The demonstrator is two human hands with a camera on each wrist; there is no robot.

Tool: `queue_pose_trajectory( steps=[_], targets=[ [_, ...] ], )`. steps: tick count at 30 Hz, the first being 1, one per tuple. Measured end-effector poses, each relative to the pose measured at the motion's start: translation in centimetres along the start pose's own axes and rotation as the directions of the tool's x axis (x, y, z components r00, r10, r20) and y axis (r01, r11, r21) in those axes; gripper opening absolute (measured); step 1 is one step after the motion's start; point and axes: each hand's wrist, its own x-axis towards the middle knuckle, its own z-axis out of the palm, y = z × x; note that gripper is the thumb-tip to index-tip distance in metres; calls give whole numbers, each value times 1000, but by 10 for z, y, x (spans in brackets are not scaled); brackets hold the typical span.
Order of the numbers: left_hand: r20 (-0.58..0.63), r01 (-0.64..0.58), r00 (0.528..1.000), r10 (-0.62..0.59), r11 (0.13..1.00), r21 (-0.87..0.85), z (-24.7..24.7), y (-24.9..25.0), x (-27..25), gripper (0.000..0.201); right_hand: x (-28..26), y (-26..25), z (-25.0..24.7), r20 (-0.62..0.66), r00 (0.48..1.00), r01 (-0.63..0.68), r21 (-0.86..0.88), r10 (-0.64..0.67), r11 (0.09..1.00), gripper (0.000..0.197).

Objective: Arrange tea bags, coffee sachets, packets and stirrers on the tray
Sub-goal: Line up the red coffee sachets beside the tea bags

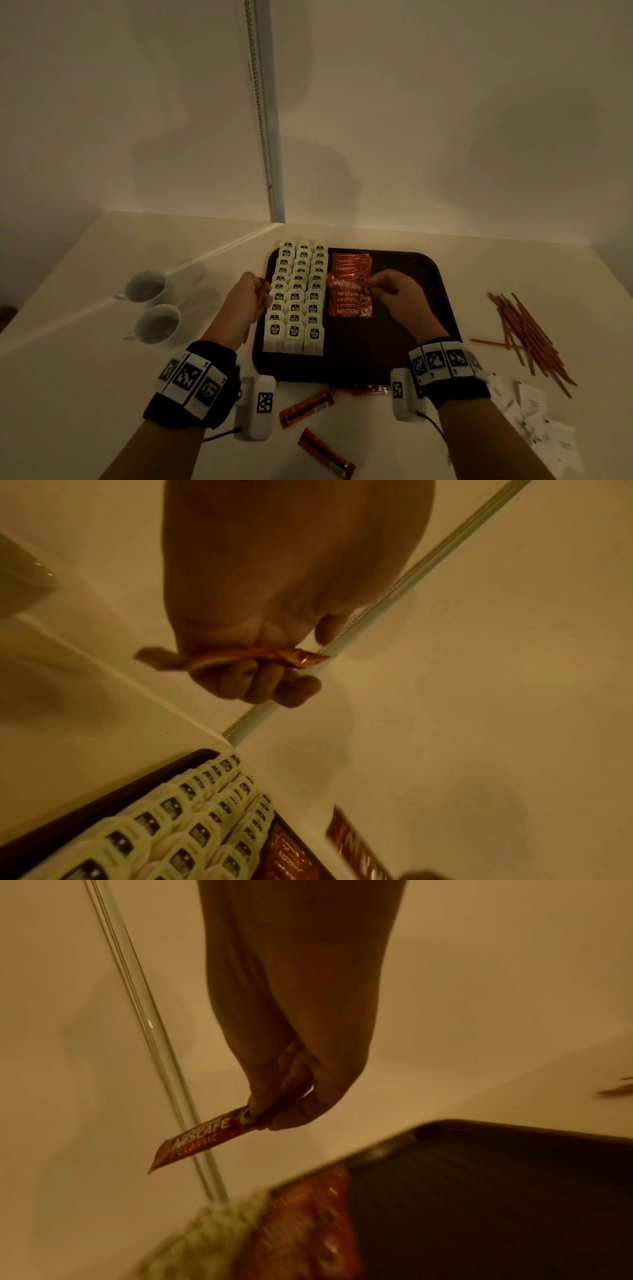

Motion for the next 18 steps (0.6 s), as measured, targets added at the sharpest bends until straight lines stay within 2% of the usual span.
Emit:
queue_pose_trajectory(
  steps=[3,6,9,16,18],
  targets=[
    [-59,-20,998,29,990,139,-10,-11,10,33,3,31,5,76,991,-102,-66,107,993,21],
    [-63,-111,991,117,989,96,-16,-16,10,24,5,51,14,115,978,-162,-124,176,979,23],
    [-65,-168,983,172,984,57,-15,-15,11,19,7,63,23,140,959,-224,-151,245,963,16],
    [-28,-241,970,240,970,-20,-11,-12,10,13,14,73,35,21,962,-268,-104,272,958,17],
    [-16,-244,970,244,970,7,-11,-12,10,14,16,72,37,4,960,-280,-91,281,956,16]
  ],
)
